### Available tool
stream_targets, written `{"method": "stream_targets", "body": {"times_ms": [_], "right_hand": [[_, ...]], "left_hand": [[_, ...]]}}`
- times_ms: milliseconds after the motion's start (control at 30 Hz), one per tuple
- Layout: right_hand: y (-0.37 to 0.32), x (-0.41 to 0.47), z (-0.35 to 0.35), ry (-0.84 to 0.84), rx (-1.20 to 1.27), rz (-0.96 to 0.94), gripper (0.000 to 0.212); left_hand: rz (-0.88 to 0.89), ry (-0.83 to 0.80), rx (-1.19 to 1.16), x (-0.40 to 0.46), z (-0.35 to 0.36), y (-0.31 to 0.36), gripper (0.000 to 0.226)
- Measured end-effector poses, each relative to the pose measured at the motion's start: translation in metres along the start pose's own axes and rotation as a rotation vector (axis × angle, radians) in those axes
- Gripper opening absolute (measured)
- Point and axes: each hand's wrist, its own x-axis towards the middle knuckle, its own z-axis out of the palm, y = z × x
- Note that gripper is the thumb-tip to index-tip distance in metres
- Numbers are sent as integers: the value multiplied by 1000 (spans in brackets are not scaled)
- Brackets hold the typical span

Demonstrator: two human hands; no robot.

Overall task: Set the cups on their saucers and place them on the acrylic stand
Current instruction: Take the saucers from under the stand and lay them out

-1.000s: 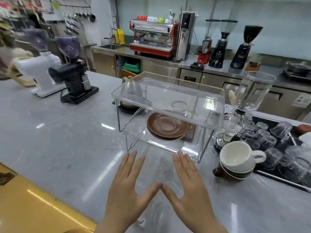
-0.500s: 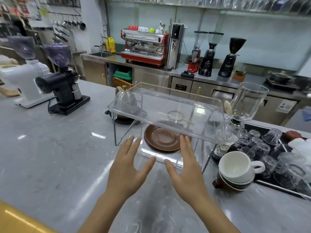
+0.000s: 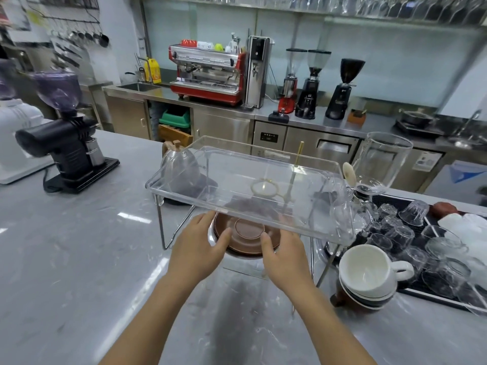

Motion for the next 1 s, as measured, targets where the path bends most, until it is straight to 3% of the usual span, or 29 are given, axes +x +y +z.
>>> {"method": "stream_targets", "body": {"times_ms": [267,400,700,833,1000], "right_hand": [[0,15,4,64,170,95,42],[-1,19,7,92,205,141,38],[-14,16,14,171,194,161,28],[-20,9,12,171,223,157,31],[-29,-5,6,167,247,130,34]], "left_hand": [[-95,14,-78,25,8,-4,10],[-236,-48,-194,28,13,-4,5],[-252,28,-289,22,15,3,23],[-209,56,-304,20,6,5,7],[-161,107,-330,4,-14,18,47]]}}
